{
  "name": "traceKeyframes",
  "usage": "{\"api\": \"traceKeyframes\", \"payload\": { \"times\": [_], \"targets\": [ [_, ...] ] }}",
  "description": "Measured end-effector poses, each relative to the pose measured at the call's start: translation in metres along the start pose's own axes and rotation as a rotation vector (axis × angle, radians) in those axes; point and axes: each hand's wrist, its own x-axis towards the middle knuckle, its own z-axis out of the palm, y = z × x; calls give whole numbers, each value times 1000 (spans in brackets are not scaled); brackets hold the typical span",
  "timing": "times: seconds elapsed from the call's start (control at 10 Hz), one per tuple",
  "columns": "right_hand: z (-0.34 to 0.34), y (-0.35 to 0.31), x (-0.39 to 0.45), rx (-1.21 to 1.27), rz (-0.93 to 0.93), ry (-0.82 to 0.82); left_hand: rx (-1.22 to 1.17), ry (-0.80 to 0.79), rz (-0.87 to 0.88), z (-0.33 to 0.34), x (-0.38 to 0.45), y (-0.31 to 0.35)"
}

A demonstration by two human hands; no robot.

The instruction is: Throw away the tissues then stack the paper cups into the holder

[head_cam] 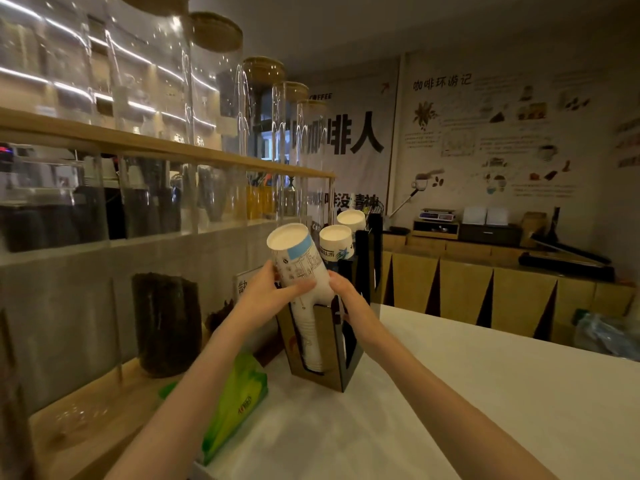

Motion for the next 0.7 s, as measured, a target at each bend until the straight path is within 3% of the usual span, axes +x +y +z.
{"api": "traceKeyframes", "payload": {
  "times": [0.2, 0.4, 0.5, 0.7],
  "targets": [
    [-2, 12, -21, -13, 142, -11, 64, 111, 62, 9, 0, -3],
    [-18, 17, -23, -191, 248, -141, 375, 112, 109, 15, 10, 9],
    [-41, -6, -25, -398, 195, -164, 483, 132, 200, 18, 24, 36],
    [-102, -99, -67, -742, -318, 52, 534, 11, 414, 45, 49, 110]
  ]
}}
